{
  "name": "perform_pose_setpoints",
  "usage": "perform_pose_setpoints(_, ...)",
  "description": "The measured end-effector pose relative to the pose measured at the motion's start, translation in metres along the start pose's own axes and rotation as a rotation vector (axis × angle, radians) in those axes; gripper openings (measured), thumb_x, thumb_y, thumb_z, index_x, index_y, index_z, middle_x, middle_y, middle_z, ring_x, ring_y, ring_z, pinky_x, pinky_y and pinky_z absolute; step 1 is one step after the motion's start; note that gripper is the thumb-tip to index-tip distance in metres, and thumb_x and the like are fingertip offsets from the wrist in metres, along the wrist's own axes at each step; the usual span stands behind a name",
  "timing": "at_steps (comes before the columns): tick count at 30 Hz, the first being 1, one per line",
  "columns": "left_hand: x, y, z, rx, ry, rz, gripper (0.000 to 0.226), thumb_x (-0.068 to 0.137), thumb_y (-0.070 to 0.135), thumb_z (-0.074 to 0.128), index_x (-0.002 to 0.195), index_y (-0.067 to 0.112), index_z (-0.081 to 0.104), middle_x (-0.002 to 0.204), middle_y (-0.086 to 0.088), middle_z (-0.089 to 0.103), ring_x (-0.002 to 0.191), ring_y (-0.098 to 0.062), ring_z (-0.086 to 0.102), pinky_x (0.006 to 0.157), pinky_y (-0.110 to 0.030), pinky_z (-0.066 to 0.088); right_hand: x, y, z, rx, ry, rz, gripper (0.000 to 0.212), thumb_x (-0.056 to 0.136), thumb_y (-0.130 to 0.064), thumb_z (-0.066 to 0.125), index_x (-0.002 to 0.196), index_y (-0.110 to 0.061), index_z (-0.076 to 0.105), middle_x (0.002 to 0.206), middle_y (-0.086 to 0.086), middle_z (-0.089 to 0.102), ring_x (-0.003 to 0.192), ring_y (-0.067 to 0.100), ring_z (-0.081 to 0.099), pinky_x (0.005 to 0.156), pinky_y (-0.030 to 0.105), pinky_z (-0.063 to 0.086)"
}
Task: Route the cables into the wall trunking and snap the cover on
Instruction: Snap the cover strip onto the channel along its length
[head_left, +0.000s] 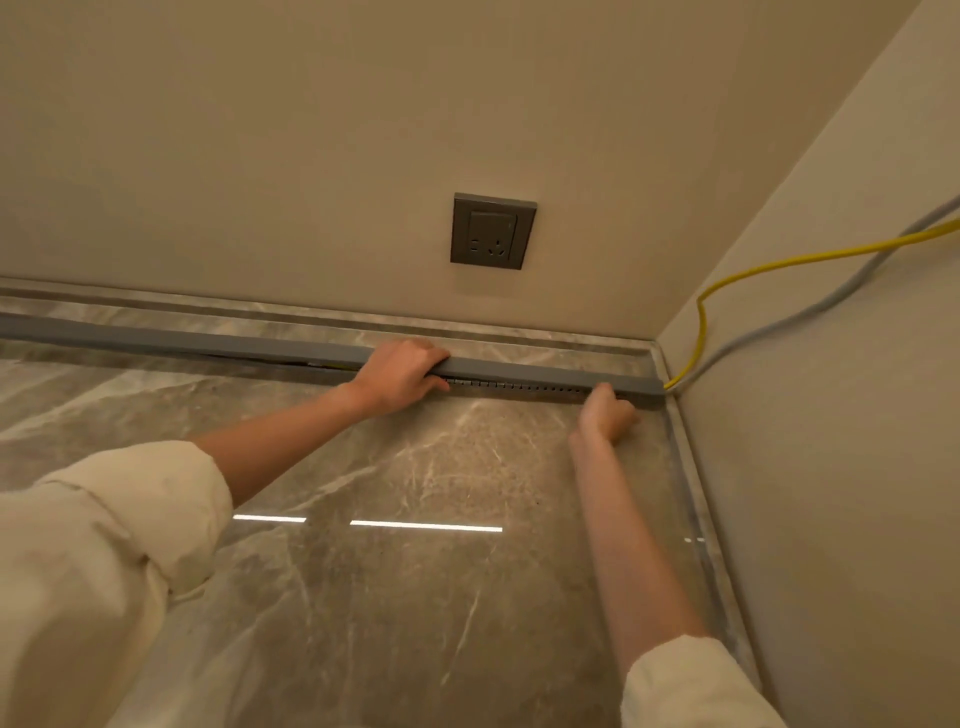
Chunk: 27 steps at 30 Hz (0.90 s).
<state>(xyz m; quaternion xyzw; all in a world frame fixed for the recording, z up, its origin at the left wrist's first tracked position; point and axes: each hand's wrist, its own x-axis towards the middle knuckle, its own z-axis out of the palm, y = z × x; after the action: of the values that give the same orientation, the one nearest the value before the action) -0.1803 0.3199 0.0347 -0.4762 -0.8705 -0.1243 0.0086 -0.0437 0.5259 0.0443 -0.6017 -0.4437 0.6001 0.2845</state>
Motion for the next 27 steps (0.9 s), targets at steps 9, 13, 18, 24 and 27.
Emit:
perform_pose_setpoints(9,0.006,0.002,0.009,-0.01,-0.012,-0.021,0.032,0.084,0.04,0.062,0.103,0.015,0.061,0.097,-0.009,0.068,0.093,-0.029,0.062,0.071,-0.039,0.046,-0.036,0.043,0.017,-0.929,-0.432,-0.972,0.061,0.081,0.012,0.053,0.135,-0.015,0.042,0.139,0.01,0.028,0.122,0.025,0.043,0.102,0.031,0.044)
perform_pose_setpoints(13,0.002,-0.006,0.01,-0.104,-0.021,-0.028,0.036,0.083,0.043,0.063,0.103,0.014,0.06,0.1,-0.009,0.068,0.093,-0.028,0.061,0.075,-0.04,0.049,-0.045,0.048,0.031,-1.087,-0.426,-0.994,0.046,0.09,-0.008,0.056,0.134,-0.015,0.044,0.137,0.011,0.032,0.123,0.027,0.039,0.095,0.038,0.047)
perform_pose_setpoints(18,-0.024,-0.04,0.002,-0.177,-0.031,0.018,0.043,0.084,0.037,0.065,0.114,0.008,0.057,0.108,-0.014,0.067,0.098,-0.031,0.06,0.085,-0.042,0.05,-0.054,0.043,0.044,-1.118,-0.304,-0.949,0.032,0.091,-0.018,0.06,0.121,-0.009,0.052,0.122,0.014,0.042,0.109,0.03,0.049,0.089,0.041,0.049)
perform_pose_setpoints(24,-0.085,-0.134,-0.028,-0.108,0.011,0.031,0.047,0.085,0.036,0.065,0.12,0.006,0.055,0.109,-0.017,0.066,0.1,-0.033,0.061,0.088,-0.042,0.05,-0.064,0.049,0.056,-1.282,-0.176,-0.967,0.024,0.095,-0.012,0.053,0.118,-0.008,0.049,0.124,0.019,0.043,0.107,0.033,0.047,0.082,0.039,0.047)
perform_pose_setpoints(27,-0.117,-0.177,-0.041,-0.039,0.052,0.007,0.044,0.083,0.032,0.068,0.116,0.004,0.057,0.102,-0.019,0.067,0.094,-0.035,0.063,0.083,-0.043,0.051,-0.076,0.054,0.064,-1.389,-0.064,-0.918,0.038,0.089,-0.004,0.058,0.125,-0.009,0.047,0.127,0.02,0.045,0.108,0.034,0.048,0.081,0.039,0.047)
